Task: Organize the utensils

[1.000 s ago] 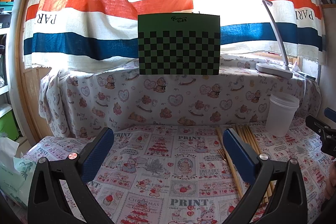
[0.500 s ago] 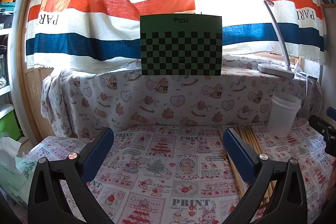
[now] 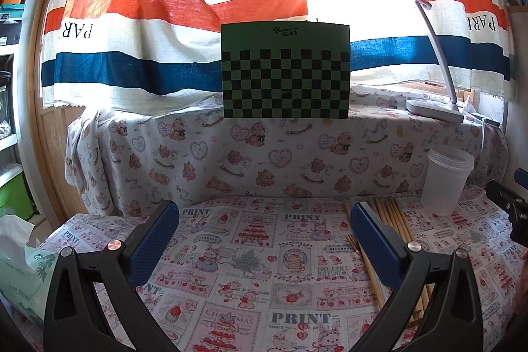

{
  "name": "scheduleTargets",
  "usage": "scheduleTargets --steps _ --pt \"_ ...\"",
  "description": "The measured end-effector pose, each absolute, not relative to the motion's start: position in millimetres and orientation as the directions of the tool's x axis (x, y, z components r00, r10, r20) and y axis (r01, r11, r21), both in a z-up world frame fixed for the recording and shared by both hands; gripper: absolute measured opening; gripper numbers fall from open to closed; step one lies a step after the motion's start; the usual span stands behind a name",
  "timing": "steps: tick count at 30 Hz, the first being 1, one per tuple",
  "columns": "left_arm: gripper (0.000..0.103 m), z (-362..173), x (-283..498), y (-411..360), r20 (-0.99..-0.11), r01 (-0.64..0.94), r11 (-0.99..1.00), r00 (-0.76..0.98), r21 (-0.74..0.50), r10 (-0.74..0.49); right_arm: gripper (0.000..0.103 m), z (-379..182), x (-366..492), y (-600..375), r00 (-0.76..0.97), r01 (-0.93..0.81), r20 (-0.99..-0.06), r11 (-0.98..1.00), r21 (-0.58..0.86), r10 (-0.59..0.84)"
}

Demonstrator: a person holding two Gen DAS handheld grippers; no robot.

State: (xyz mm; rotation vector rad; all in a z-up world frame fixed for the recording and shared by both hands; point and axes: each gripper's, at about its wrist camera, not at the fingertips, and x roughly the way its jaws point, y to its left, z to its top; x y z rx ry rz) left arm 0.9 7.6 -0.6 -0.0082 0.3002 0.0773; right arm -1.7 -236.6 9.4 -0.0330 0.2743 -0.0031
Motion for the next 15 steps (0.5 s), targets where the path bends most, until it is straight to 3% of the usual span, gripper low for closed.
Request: scheduleTargets --steps 15 --pt "0.103 -0.5 0.9 7.5 -0.295 -0.077 0.997 0.952 0.004 0.075 0.103 9.3 -1.6 -236.1 0.963 -0.006 -0.270 0.999 -0.034 -0.003"
